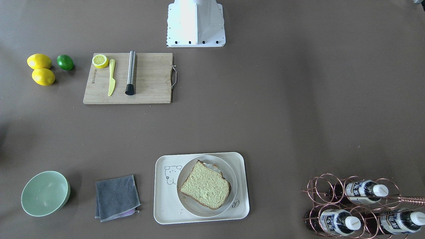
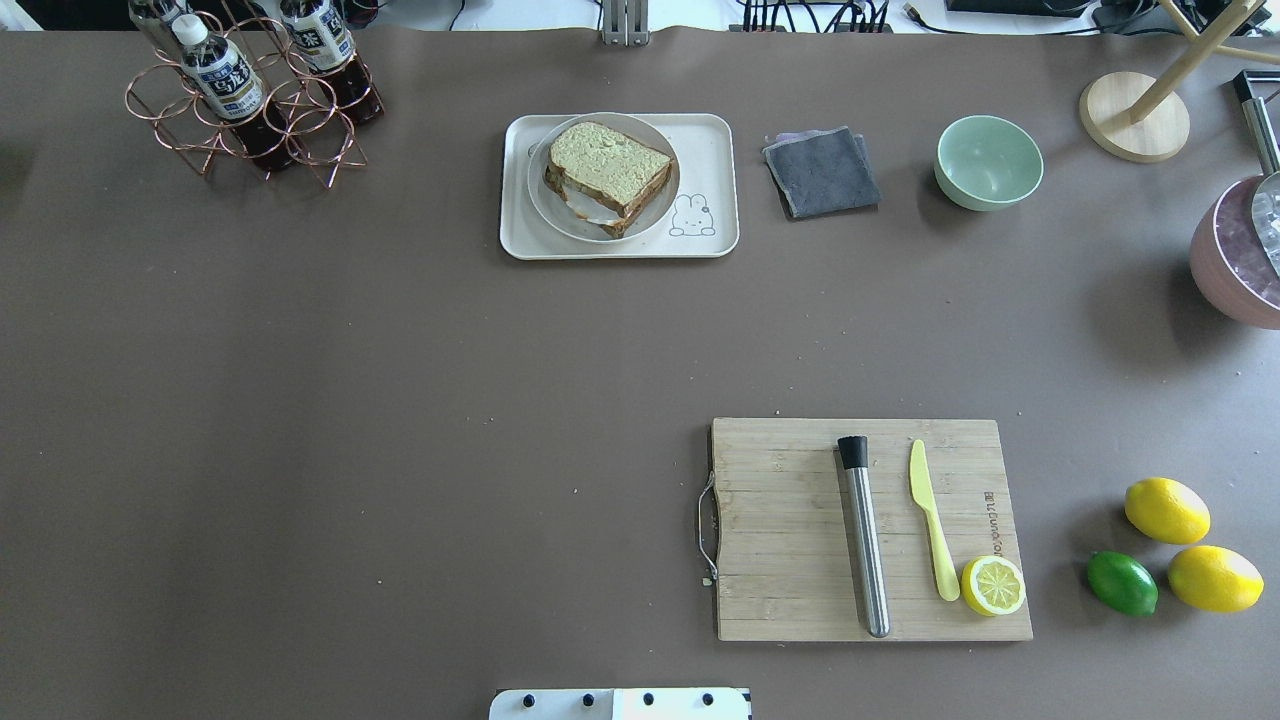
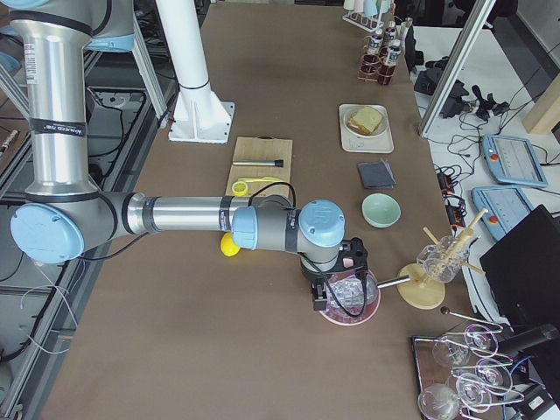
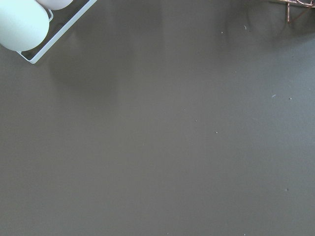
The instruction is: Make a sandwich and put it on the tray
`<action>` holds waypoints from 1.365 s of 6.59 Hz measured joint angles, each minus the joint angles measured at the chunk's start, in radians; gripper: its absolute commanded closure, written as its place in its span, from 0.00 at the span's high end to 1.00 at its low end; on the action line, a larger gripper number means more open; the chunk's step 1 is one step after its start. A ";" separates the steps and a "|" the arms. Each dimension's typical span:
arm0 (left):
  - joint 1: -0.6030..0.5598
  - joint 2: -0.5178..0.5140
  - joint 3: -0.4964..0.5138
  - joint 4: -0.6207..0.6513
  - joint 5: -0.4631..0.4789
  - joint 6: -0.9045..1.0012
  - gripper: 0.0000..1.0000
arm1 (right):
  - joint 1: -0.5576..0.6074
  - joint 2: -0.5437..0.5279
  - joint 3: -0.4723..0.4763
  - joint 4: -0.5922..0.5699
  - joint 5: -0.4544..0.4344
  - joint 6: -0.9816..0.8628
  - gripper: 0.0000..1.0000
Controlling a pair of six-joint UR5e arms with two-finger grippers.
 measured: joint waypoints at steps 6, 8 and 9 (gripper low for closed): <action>0.000 -0.014 -0.003 -0.012 0.002 -0.026 0.98 | -0.007 -0.001 -0.010 0.000 0.007 0.029 1.00; 0.001 -0.017 -0.008 -0.013 0.002 -0.025 0.98 | -0.003 -0.017 -0.012 0.000 0.010 0.036 1.00; 0.002 -0.017 -0.009 -0.014 0.002 -0.024 0.98 | -0.002 -0.020 -0.011 0.000 0.010 0.038 1.00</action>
